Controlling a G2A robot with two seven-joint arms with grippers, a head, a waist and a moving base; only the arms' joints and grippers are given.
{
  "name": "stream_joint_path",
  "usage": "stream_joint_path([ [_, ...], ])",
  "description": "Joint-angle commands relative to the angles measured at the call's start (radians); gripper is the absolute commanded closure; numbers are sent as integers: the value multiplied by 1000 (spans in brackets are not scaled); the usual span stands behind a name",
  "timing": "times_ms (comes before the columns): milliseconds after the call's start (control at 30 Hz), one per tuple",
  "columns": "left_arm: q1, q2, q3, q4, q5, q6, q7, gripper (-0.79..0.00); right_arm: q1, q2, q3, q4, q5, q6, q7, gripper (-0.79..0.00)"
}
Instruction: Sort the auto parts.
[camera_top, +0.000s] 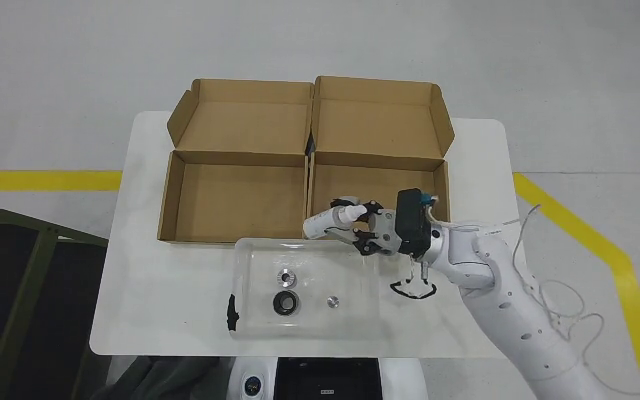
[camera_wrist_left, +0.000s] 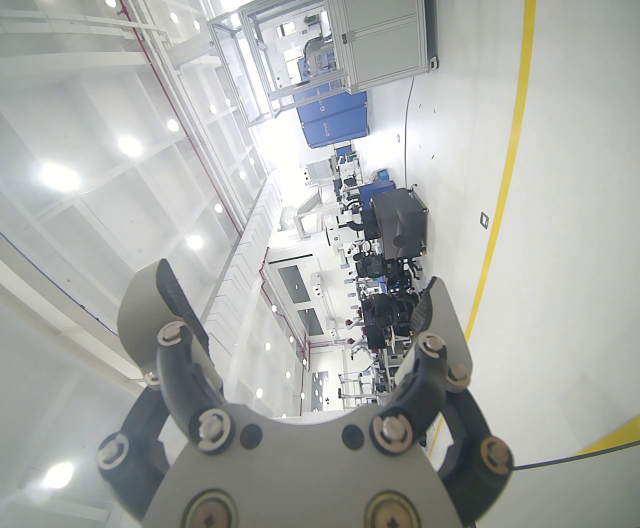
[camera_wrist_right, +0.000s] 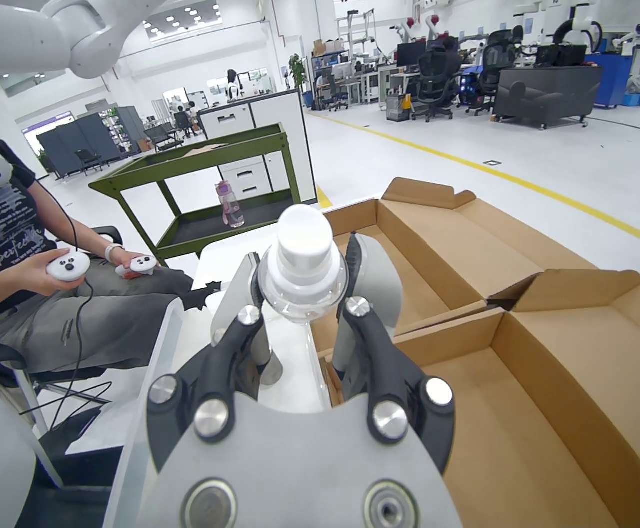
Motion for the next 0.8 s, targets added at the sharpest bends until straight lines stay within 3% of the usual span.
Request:
stream_joint_path([
  [0, 0, 0, 0, 0, 0, 0, 0, -785, 4, 0, 8, 8, -2, 6, -2, 0],
  [400, 0, 0, 0, 0, 0, 0, 0, -785, 50, -9, 21, 81, 4, 43, -17, 0],
  [767, 0, 0, 0, 0, 0, 0, 0, -785, 165, -30, -36, 197, -93, 75, 27, 0],
])
